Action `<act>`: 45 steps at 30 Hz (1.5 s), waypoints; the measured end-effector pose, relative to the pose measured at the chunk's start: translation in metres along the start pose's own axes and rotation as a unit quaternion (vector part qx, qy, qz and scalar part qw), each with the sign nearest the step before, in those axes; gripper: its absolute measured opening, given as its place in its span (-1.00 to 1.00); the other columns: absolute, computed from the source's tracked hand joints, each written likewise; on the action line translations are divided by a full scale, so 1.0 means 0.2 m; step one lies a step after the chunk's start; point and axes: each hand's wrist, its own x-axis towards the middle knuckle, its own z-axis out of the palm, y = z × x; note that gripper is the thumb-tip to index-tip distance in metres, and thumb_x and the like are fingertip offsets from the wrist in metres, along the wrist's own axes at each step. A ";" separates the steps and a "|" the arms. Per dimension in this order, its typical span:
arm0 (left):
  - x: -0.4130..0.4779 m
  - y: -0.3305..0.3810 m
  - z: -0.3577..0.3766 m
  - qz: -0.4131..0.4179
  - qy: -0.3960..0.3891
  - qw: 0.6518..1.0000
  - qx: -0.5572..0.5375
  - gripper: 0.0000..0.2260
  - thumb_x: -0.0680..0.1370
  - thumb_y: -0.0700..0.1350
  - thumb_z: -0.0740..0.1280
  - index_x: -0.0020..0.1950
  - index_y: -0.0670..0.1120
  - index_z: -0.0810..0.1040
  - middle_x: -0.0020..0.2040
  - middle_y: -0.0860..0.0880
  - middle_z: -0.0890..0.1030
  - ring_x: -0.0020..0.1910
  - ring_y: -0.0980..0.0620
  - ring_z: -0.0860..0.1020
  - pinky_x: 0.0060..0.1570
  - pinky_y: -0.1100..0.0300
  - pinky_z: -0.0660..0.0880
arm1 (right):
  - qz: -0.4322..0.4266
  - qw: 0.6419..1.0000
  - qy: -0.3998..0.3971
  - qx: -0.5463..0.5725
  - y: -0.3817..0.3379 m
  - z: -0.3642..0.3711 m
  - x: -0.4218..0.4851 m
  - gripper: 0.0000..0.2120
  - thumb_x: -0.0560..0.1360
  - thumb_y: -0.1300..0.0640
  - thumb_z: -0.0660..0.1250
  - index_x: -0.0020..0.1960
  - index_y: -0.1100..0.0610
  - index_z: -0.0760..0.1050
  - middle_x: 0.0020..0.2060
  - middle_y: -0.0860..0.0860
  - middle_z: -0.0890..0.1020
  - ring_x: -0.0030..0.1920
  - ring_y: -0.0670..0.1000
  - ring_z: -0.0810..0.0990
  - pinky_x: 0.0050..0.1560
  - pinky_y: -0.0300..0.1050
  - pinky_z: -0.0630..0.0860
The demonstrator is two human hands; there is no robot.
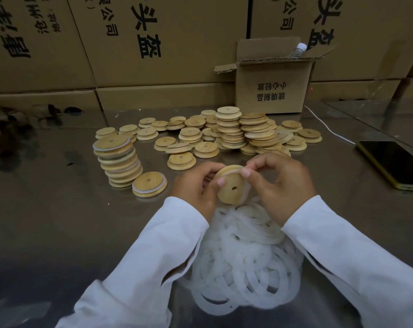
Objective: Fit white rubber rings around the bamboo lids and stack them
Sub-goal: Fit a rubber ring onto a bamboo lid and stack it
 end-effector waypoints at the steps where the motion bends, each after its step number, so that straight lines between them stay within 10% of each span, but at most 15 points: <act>1: 0.00 0.00 -0.01 0.017 -0.001 0.999 0.028 -0.83 0.52 -0.23 0.30 0.04 -0.03 0.59 -0.15 0.09 0.59 -0.09 0.07 0.56 -0.04 0.26 0.52 | 0.004 1.000 -0.001 -0.001 0.00 0.00 0.00 -0.79 0.41 0.14 0.41 -0.31 -0.09 0.47 -0.20 -0.09 0.58 -0.12 -0.11 0.53 -0.07 -0.25 0.42; 4: 0.01 0.00 -0.05 0.049 -0.002 0.997 0.065 -0.81 0.51 -0.25 0.32 0.07 -0.05 0.60 -0.16 0.13 0.59 -0.10 0.14 0.55 -0.10 0.40 0.44 | 0.024 1.000 -0.006 0.004 0.00 -0.01 0.00 -0.82 0.41 0.12 0.41 -0.31 -0.07 0.49 -0.20 -0.07 0.60 -0.10 -0.09 0.53 -0.08 -0.26 0.41; 15: 0.01 0.00 -0.06 0.015 0.017 0.998 -0.060 -0.75 0.52 -0.30 0.29 -0.06 0.07 0.56 -0.12 0.01 0.62 -0.05 -0.04 0.59 -0.01 -0.04 0.56 | 0.012 1.000 -0.007 0.021 -0.05 -0.03 0.00 -0.88 0.42 0.13 0.40 -0.27 -0.02 0.52 -0.21 -0.05 0.60 -0.12 -0.14 0.53 -0.17 -0.54 0.32; 45: 0.01 -0.01 0.00 -0.076 -0.004 0.974 -0.213 -0.79 0.53 -0.33 0.24 -0.09 -0.04 0.55 -0.23 -0.07 0.59 -0.28 0.10 0.60 -0.37 0.27 0.57 | 0.029 0.999 0.033 0.006 0.01 -0.01 -0.01 -0.81 0.45 0.17 0.36 -0.28 -0.03 0.45 -0.35 -0.19 0.55 -0.26 -0.24 0.53 -0.27 -0.49 0.39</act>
